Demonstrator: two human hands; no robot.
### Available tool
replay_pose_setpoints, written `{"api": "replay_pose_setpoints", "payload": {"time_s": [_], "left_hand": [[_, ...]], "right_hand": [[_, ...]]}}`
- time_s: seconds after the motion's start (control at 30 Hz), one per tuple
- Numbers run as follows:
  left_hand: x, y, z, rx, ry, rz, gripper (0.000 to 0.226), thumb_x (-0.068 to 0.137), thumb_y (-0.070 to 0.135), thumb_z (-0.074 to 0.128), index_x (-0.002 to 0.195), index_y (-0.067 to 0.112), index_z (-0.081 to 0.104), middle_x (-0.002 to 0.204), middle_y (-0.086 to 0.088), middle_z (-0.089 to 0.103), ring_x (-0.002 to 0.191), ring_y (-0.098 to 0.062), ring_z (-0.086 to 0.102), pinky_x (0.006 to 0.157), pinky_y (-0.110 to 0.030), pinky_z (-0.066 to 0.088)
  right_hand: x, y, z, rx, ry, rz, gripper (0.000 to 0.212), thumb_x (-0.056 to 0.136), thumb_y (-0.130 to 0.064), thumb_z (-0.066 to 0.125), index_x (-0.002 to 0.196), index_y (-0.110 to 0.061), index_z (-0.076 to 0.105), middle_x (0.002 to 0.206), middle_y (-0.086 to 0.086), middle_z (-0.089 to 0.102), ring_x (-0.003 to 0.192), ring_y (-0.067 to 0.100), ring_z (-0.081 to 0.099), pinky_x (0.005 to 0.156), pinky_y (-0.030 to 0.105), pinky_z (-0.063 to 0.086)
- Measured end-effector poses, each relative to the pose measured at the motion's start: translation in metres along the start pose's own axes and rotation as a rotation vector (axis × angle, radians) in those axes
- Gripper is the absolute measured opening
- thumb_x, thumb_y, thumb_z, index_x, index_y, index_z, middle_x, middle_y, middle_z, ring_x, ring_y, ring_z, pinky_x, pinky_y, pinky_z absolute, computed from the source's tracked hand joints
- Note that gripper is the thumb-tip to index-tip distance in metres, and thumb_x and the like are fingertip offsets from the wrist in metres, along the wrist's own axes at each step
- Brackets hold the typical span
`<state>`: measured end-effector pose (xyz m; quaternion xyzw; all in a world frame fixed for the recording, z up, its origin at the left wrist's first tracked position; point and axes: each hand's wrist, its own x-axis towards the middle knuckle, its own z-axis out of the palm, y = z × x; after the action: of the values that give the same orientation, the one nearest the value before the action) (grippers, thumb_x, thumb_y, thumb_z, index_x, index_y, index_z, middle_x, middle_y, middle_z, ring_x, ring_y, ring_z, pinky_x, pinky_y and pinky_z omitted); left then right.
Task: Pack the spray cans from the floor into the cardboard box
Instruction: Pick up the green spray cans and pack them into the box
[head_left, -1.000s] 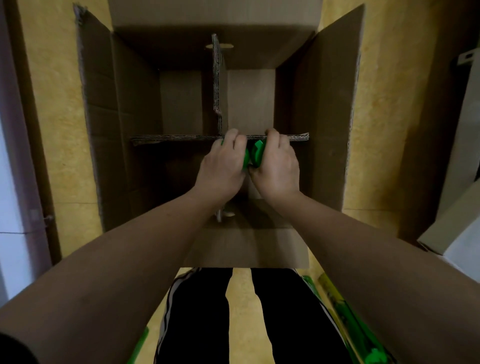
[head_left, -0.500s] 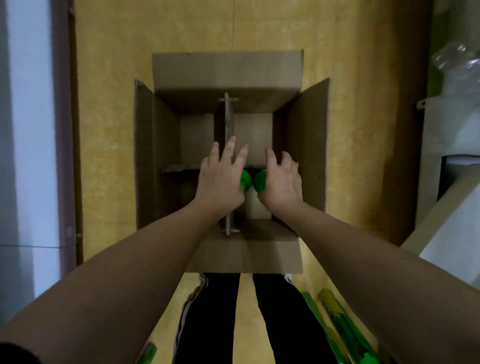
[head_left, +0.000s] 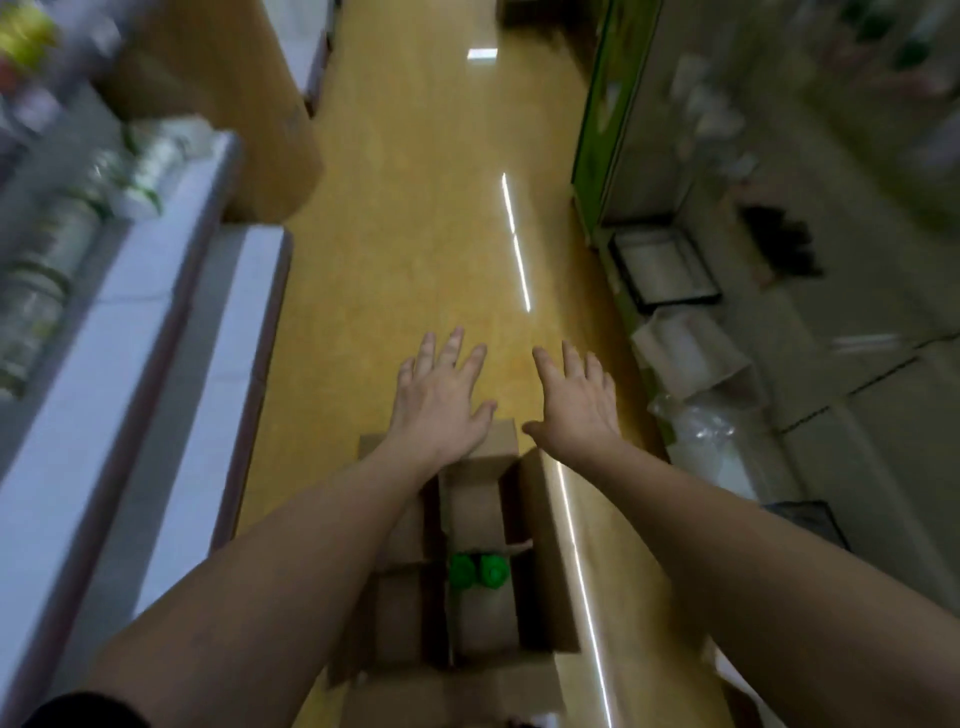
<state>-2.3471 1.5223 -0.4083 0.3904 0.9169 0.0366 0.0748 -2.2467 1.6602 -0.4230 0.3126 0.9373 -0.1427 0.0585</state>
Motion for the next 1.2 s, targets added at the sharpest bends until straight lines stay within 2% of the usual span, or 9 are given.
{"api": "replay_pose_setpoints", "payload": {"time_s": [0.27,0.5,0.7,0.93,1.2], "left_hand": [[-0.003,0.081,-0.155,0.035,0.227,0.297,0.074,0.098,0.062,0.042,0.161,0.03,0.019,0.17,-0.001,0.004,0.156,-0.033,0.002,0.123,-0.052,0.017],[-0.033,0.156,-0.21,-0.011,0.284,0.606,0.071,0.098,0.062,0.041,0.16,0.033,0.02,0.171,0.003,0.002,0.156,-0.028,0.0,0.125,-0.05,0.014],[-0.095,0.24,-0.197,0.003,0.266,0.93,0.07,0.097,0.064,0.04,0.159,0.033,0.025,0.17,0.002,0.01,0.155,-0.032,0.007,0.122,-0.052,0.019],[-0.227,0.335,-0.147,-0.042,0.147,1.252,0.071,0.097,0.063,0.043,0.158,0.034,0.026,0.17,0.003,0.01,0.155,-0.029,0.007,0.121,-0.051,0.019],[-0.378,0.412,-0.096,-0.038,0.07,1.461,0.072,0.096,0.065,0.042,0.159,0.033,0.023,0.17,0.002,0.01,0.156,-0.028,0.006,0.123,-0.051,0.019]], "right_hand": [[-0.072,0.017,-0.162,-0.009,0.265,0.118,0.093,0.089,-0.041,0.072,0.16,-0.032,0.013,0.169,0.007,0.002,0.154,0.035,0.001,0.124,0.056,0.011],[-0.164,0.051,-0.215,-0.018,0.451,0.376,0.086,0.089,-0.033,0.069,0.157,-0.033,0.016,0.168,0.007,0.006,0.153,0.038,0.006,0.122,0.058,0.012],[-0.296,0.089,-0.2,-0.048,0.467,0.67,0.091,0.088,-0.038,0.069,0.159,-0.031,0.012,0.168,0.007,0.002,0.153,0.038,0.003,0.122,0.059,0.012],[-0.47,0.128,-0.159,-0.06,0.477,1.005,0.086,0.088,-0.028,0.067,0.158,-0.029,0.017,0.168,0.01,0.006,0.152,0.04,0.007,0.121,0.059,0.015],[-0.636,0.154,-0.11,0.033,0.504,1.283,0.088,0.086,-0.036,0.069,0.158,-0.03,0.019,0.168,0.007,0.008,0.152,0.037,0.008,0.121,0.057,0.017]]}}
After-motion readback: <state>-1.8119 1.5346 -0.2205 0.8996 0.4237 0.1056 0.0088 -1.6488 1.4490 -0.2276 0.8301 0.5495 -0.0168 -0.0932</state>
